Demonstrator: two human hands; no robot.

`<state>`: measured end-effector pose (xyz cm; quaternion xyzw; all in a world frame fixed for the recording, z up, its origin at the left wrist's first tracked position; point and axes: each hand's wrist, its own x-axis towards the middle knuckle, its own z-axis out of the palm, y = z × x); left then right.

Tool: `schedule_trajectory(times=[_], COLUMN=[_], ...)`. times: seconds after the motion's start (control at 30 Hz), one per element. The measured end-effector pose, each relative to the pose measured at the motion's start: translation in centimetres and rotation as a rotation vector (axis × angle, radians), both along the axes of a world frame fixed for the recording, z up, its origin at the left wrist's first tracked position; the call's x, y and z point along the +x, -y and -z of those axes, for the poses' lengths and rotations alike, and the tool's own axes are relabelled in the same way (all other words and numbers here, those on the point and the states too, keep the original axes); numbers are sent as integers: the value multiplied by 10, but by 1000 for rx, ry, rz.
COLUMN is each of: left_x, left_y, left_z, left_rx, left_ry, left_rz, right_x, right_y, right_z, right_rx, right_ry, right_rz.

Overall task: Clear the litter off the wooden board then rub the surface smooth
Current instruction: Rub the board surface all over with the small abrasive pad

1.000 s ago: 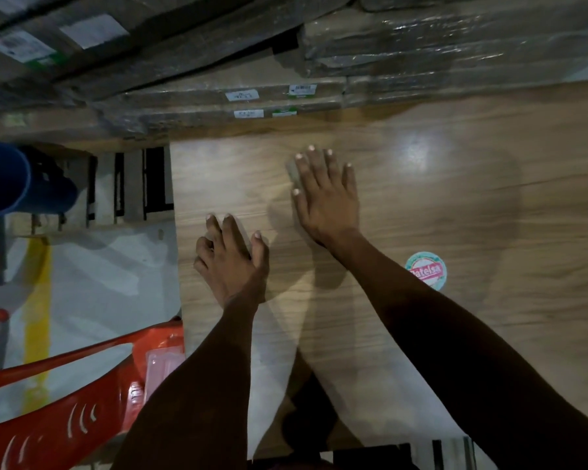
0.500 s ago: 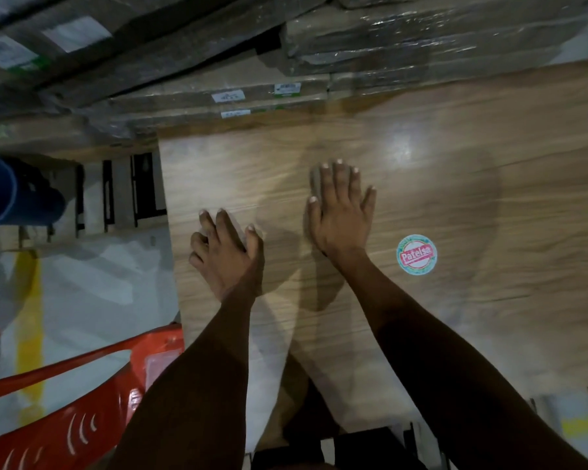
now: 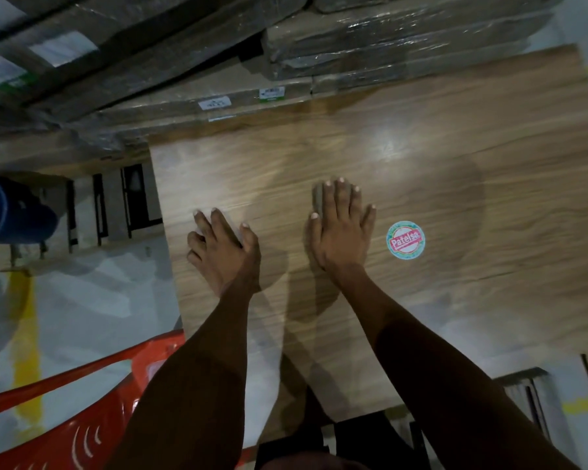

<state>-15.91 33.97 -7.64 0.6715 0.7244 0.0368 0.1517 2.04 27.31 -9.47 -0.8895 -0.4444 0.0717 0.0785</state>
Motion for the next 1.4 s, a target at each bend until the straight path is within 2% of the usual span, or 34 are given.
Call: schedule_trajectory(times=[0.07, 0.2, 0.27, 0.47, 0.53, 0.63, 0.7, 0.83, 0.9, 1.1, 1.17, 1.3, 1.33, 1.4], left_x=[0, 0, 0, -1, -1, -1, -1, 0, -1, -6, -7, -8, -8, -7], left_y=[0, 1, 2, 4, 4, 4, 4, 6, 6, 6, 7, 10, 11, 12], left_z=[0, 0, -2, -3, -2, -1, -2, -3, -2, 3, 2, -3, -3, -2], left_rx=[0, 8, 21, 39, 45, 59, 64, 77, 80, 118, 127, 141, 141, 154], left_ry=[-5, -15, -6, -5, 4, -3, -9, -30, -34, -14, 1, 8, 7, -4], left_rz=[3, 31, 48, 112, 109, 120, 118, 139, 158, 237, 248, 292, 305, 327], right_x=[-15, -43, -34, -22, -41, -52, -42, -32, -40, -52, -43, -44, -49, -62], right_y=[7, 37, 47, 63, 72, 89, 94, 95, 98, 125, 132, 139, 140, 145], right_z=[-1, -1, -1, -3, -2, 0, -1, -1, -2, -1, 1, 1, 0, -2], right_rx=[2, -7, 1, -40, -39, 1, 19, -34, -38, -9, -8, -55, -61, -65], right_ry=[-7, -23, -1, 8, -4, -6, -11, -13, -17, -3, 1, -9, -15, -29], right_rz=[-25, -321, -380, 36, -34, -266, -314, 1, 87, -288, -245, 57, 68, -50])
